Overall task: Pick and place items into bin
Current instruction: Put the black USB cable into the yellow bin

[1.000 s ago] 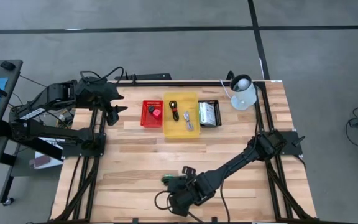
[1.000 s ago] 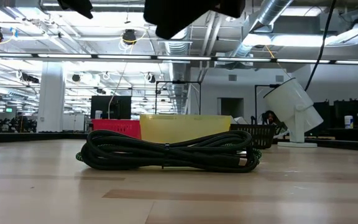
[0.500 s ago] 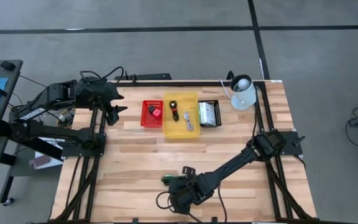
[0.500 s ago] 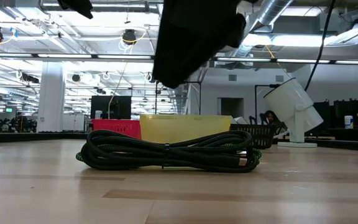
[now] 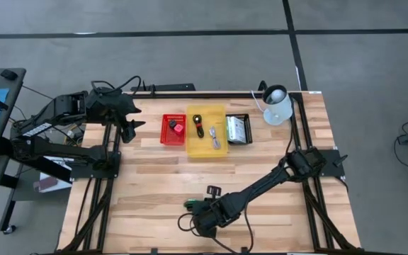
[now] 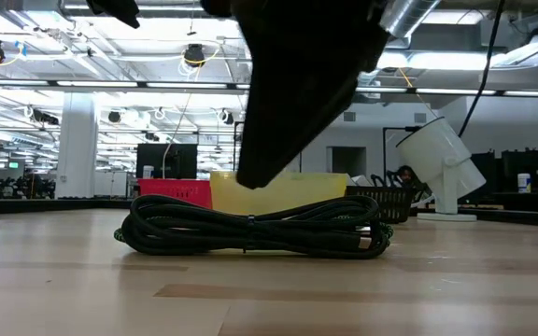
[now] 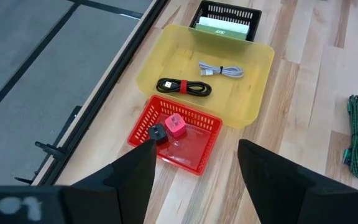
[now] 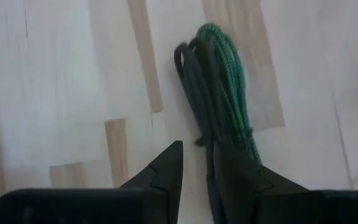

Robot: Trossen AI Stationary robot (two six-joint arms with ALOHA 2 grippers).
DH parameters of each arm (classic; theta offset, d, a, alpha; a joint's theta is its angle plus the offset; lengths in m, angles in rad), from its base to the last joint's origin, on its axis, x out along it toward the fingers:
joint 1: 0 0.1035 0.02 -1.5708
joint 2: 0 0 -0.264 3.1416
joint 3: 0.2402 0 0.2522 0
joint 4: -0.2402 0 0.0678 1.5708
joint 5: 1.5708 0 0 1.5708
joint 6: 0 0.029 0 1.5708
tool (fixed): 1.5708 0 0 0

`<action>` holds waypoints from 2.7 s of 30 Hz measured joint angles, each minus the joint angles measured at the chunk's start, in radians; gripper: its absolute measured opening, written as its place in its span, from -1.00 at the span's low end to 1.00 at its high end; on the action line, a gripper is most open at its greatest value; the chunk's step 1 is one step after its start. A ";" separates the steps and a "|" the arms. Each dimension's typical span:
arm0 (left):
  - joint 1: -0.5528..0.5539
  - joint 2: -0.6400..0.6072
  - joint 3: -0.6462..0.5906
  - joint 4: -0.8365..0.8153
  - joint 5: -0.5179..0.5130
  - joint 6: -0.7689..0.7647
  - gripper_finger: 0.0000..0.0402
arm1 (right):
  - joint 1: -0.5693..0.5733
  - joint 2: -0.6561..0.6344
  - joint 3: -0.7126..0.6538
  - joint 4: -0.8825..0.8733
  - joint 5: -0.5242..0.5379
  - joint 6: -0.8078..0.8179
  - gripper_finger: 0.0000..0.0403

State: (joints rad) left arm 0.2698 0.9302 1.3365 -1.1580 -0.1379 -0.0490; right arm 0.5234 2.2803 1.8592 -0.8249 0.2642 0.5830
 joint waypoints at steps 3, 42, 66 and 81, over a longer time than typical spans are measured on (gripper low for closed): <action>0.000 0.000 0.000 0.000 0.000 0.000 0.10 | -0.012 0.000 -0.001 0.011 -0.002 -0.016 -0.57; 0.000 0.000 0.000 0.000 0.000 0.000 0.10 | -0.043 -0.003 -0.106 0.110 -0.055 -0.049 -0.57; 0.000 0.000 0.000 0.000 0.000 0.000 0.10 | -0.042 -0.003 -0.114 0.116 -0.110 0.020 -0.79; 0.000 0.000 0.000 0.000 0.000 0.000 0.10 | -0.024 -0.002 -0.114 0.148 -0.171 0.108 -0.84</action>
State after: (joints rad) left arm 0.2697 0.9302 1.3365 -1.1580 -0.1379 -0.0490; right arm 0.4995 2.2780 1.7451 -0.6774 0.0933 0.6915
